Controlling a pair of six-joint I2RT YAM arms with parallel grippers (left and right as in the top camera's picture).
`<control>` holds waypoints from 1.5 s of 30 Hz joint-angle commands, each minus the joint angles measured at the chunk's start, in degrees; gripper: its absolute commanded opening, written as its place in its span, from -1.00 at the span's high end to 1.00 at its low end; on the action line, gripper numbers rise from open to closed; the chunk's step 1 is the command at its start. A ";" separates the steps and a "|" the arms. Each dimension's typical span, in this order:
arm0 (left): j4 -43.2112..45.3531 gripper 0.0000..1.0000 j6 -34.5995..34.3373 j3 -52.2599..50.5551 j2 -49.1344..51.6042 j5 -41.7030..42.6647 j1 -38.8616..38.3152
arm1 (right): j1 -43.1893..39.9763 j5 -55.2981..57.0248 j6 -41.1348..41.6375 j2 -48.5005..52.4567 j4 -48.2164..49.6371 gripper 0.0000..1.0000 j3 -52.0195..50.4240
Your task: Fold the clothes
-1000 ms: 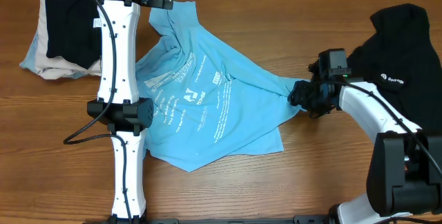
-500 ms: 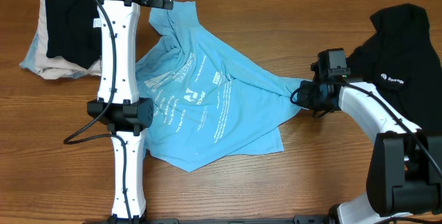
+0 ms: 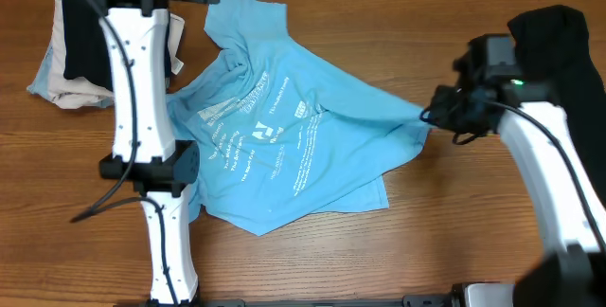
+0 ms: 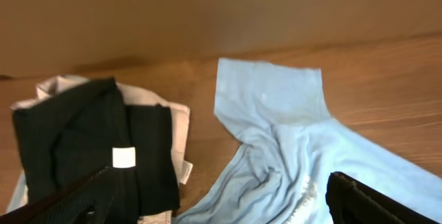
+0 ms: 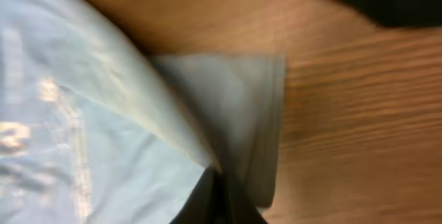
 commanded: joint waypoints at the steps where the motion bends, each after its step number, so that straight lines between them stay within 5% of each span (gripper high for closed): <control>1: -0.09 -1.00 2.08 0.96 -1.60 5.22 0.09 | -0.09 -0.44 0.39 -4.13 -4.46 0.92 1.14; 12: 2.05 -1.00 4.24 -1.86 5.44 8.74 -1.11 | -4.46 7.39 2.80 -4.48 -9.60 0.92 -0.07; 26: 24.33 -0.98 8.39 -8.72 19.15 13.55 -0.70 | -13.53 3.93 -0.59 -2.47 -2.01 0.92 -0.07; 37: 26.29 -0.89 10.12 -9.62 26.14 19.23 -4.83 | -13.51 3.93 -1.60 -0.59 -1.22 0.92 -0.07; 45: 28.74 -0.96 13.03 -11.82 26.58 13.77 -12.02 | -13.51 3.93 -1.60 -0.59 -1.44 0.92 -0.07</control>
